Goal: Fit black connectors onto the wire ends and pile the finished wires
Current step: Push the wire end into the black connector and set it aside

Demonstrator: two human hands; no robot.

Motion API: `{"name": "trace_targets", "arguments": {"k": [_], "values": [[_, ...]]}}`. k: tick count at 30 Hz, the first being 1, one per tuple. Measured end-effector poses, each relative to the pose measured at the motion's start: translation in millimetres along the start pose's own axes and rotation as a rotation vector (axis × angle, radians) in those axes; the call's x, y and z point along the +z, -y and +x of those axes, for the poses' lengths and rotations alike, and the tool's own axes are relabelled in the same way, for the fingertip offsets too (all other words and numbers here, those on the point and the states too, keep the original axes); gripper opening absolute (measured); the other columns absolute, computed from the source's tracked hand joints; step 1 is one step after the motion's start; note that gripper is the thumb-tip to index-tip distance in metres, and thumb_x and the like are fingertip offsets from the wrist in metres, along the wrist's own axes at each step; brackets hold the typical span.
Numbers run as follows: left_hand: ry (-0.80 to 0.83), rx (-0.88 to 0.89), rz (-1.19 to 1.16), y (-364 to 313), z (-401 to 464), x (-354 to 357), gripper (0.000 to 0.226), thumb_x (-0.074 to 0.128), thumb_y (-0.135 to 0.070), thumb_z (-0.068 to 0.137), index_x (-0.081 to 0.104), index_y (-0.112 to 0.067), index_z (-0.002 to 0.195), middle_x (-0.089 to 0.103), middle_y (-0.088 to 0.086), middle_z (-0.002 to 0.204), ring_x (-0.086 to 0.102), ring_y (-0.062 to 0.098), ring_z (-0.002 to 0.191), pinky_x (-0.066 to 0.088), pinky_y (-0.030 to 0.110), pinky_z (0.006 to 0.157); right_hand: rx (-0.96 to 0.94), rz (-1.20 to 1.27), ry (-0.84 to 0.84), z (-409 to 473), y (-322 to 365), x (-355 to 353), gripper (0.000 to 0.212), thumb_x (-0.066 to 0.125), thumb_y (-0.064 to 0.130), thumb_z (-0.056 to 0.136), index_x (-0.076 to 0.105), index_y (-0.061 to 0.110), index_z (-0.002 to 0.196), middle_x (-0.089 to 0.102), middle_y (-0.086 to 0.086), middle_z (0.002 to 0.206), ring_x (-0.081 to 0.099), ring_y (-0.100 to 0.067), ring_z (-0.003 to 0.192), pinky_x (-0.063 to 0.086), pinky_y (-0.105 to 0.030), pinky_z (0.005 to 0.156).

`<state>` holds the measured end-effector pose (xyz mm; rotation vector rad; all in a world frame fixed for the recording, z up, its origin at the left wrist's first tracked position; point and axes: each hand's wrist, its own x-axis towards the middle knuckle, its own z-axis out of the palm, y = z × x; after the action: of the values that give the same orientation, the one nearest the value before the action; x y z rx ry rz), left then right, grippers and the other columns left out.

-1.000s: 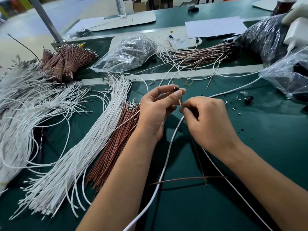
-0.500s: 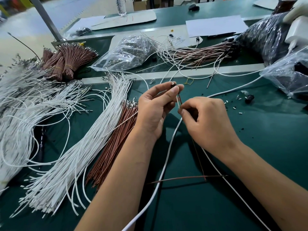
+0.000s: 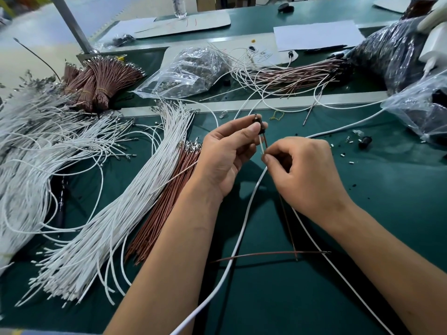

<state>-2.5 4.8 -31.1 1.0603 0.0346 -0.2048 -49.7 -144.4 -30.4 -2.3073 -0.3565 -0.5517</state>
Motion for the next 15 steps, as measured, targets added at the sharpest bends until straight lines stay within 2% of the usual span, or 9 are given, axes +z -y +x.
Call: {"name": "trace_targets", "arguments": {"k": [5,9,15], "values": [[-0.018,0.014,0.007,0.0,-0.4,-0.6,0.015,0.070,-0.002,0.087,0.073,-0.005,0.101,0.077,0.009,0.094,0.070,0.014,0.077,0.056,0.019,0.069,-0.002,-0.006,0.008,0.0,0.0,-0.3,0.008,0.073,0.007,0.088,0.078,0.009,0.083,0.072,0.000,0.074,0.062,-0.013,0.067,0.048,-0.025,0.068],[-0.016,0.026,0.001,-0.9,-2.2,0.1,0.013,0.070,-0.003,0.087,0.073,-0.007,0.099,0.077,0.008,0.093,0.072,0.017,0.079,0.056,0.019,0.068,-0.001,-0.004,0.012,-0.8,-0.2,0.0,0.007,0.073,0.008,0.087,0.078,0.009,0.083,0.072,0.000,0.074,0.064,-0.015,0.068,0.051,-0.032,0.070],[-0.001,0.059,0.006,-2.3,-2.4,-0.1,0.014,0.069,0.000,0.088,0.073,-0.007,0.099,0.077,0.009,0.094,0.072,0.015,0.077,0.056,0.019,0.070,-0.007,-0.015,0.015,-1.0,-2.1,1.0,0.005,0.074,0.007,0.088,0.078,0.010,0.085,0.071,0.000,0.076,0.063,-0.015,0.070,0.051,-0.032,0.071]]}}
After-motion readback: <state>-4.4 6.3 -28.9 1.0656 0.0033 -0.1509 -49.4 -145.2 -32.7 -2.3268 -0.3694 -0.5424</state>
